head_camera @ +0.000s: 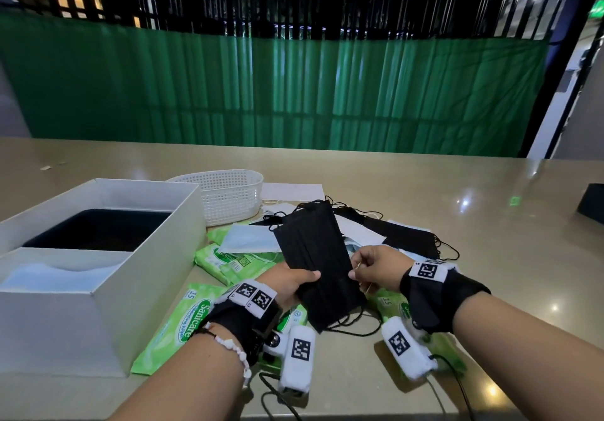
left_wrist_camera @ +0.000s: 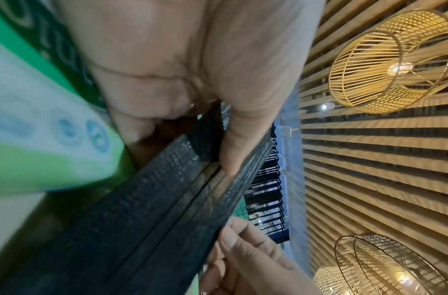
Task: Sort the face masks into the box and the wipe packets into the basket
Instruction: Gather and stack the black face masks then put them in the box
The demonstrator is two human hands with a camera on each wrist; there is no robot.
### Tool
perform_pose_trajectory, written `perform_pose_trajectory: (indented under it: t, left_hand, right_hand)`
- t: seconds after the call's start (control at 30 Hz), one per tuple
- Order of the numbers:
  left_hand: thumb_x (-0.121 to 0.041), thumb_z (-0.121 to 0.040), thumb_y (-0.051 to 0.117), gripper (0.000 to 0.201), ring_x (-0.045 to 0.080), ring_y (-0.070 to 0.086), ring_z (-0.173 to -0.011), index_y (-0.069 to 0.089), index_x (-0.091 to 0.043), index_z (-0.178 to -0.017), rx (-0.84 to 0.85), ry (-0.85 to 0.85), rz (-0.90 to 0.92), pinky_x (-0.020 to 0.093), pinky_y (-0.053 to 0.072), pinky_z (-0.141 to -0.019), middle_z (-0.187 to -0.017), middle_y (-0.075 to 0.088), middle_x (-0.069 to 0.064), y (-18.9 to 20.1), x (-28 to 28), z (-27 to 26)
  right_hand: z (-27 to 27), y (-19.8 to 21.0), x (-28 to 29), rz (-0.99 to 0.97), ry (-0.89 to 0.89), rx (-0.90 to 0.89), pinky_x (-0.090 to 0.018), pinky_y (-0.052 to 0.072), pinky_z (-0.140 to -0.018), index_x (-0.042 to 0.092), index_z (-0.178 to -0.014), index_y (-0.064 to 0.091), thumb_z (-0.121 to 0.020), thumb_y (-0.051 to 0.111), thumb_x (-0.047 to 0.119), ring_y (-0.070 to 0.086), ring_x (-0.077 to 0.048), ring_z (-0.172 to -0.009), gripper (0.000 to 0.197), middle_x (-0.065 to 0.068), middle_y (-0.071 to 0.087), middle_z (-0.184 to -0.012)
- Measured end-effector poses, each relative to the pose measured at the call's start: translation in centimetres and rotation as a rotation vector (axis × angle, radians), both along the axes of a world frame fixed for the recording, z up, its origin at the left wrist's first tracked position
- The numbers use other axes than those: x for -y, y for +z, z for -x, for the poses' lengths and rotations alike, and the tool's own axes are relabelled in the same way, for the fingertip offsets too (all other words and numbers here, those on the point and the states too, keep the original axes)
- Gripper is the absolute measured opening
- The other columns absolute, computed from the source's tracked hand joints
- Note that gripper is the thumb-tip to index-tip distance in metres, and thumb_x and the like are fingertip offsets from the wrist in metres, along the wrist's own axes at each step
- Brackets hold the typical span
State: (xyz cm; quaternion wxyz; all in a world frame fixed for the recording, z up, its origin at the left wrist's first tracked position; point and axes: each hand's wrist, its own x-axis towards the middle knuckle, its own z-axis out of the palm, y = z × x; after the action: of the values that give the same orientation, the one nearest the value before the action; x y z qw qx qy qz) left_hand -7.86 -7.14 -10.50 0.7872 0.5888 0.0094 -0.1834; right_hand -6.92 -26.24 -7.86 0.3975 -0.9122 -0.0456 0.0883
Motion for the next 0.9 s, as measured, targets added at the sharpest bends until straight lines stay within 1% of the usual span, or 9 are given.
perform_pose_trajectory:
  t: [0.1,0.17,0.3,0.4,0.5,0.63,0.7,0.83,0.9]
  left_hand:
    - [0.011,-0.089,0.049,0.018,0.019,0.07,-0.069,0.062,0.001,-0.095,-0.013,-0.035,0.019,0.026,0.058,-0.062,-0.081,0.072,0.01,-0.3,-0.2,0.0]
    - [0.009,-0.088,0.052,0.018,0.02,0.069,-0.073,0.059,-0.002,-0.1,-0.02,-0.008,0.013,0.026,0.058,-0.062,-0.087,0.07,0.011,-0.7,-0.2,-0.2]
    - [0.011,-0.088,0.05,0.026,0.024,0.065,-0.083,0.052,-0.003,-0.11,-0.05,0.081,0.063,0.029,0.058,-0.067,-0.097,0.065,0.016,-1.3,-0.3,-0.6]
    - [0.017,-0.088,0.044,0.036,0.029,0.064,-0.093,0.048,0.0,-0.12,-0.057,0.124,0.053,0.035,0.058,-0.076,-0.11,0.062,0.021,-1.8,-0.5,-1.0]
    - [0.022,-0.088,0.036,0.046,0.032,0.058,-0.103,0.044,0.001,-0.128,-0.056,0.146,0.049,0.041,0.049,-0.087,-0.12,0.057,0.023,-2.1,-0.5,-1.2]
    - [0.019,-0.089,0.036,0.046,0.023,0.061,-0.085,0.045,-0.007,-0.127,-0.049,0.165,0.048,0.035,0.053,-0.069,-0.099,0.062,0.013,-1.8,-0.6,-1.1]
    - [0.018,-0.09,0.036,0.048,0.023,0.062,-0.083,0.045,-0.012,-0.127,-0.047,0.163,0.067,0.033,0.056,-0.062,-0.098,0.062,0.012,-1.7,-0.6,-1.1]
    - [0.013,-0.091,0.042,0.036,0.025,0.062,-0.081,0.047,-0.01,-0.12,-0.066,0.167,0.151,0.031,0.058,-0.054,-0.098,0.062,0.015,-1.4,-0.6,-0.9]
    - [0.013,-0.09,0.044,0.03,0.026,0.063,-0.083,0.049,-0.008,-0.111,-0.083,0.155,0.157,0.032,0.059,-0.057,-0.098,0.062,0.016,-1.4,-0.7,-0.8]
  right_hand:
    - [-0.2,-0.5,0.0,0.011,-0.029,-0.035,-0.019,0.048,-0.047,0.02,-0.08,0.052,-0.085,0.066,0.015,0.059,-0.014,-0.058,0.015,-0.004,0.059,-0.07]
    - [-0.2,-1.0,0.0,0.007,-0.028,-0.072,-0.019,0.048,-0.047,0.019,-0.08,0.051,-0.084,0.067,0.016,0.059,-0.015,-0.059,0.016,-0.005,0.059,-0.071]
    - [-0.3,-1.3,0.1,-0.03,-0.014,-0.132,-0.017,0.049,-0.049,0.015,-0.072,0.055,-0.084,0.067,0.012,0.057,-0.01,-0.054,0.017,-0.004,0.06,-0.066]
    - [-0.2,-1.2,0.1,0.038,0.04,-0.163,-0.014,0.047,-0.054,0.019,-0.075,0.062,-0.083,0.069,0.018,0.057,-0.007,-0.058,0.01,0.001,0.061,-0.068]
    - [0.0,-1.3,0.1,0.116,0.057,-0.165,-0.014,0.041,-0.049,0.025,-0.078,0.063,-0.08,0.071,0.026,0.055,-0.005,-0.06,0.009,0.009,0.061,-0.068]
    - [0.0,-1.6,-0.1,0.122,0.066,-0.169,-0.018,0.042,-0.057,0.024,-0.07,0.059,-0.077,0.074,0.031,0.052,-0.006,-0.059,0.018,0.011,0.059,-0.066]
    - [-0.1,-1.8,-0.1,0.155,0.075,-0.172,-0.02,0.041,-0.061,0.023,-0.065,0.057,-0.077,0.074,0.033,0.049,-0.007,-0.058,0.023,0.011,0.056,-0.06]
    - [-0.4,-2.6,0.6,-0.023,0.049,-0.167,-0.024,0.033,-0.054,0.022,-0.06,0.05,-0.077,0.072,0.028,0.041,-0.013,-0.053,0.029,0.008,0.048,-0.052]
    - [-0.4,-2.8,0.9,-0.091,0.003,-0.141,-0.022,0.032,-0.049,0.021,-0.062,0.046,-0.082,0.069,0.02,0.041,-0.013,-0.05,0.031,0.005,0.046,-0.052]
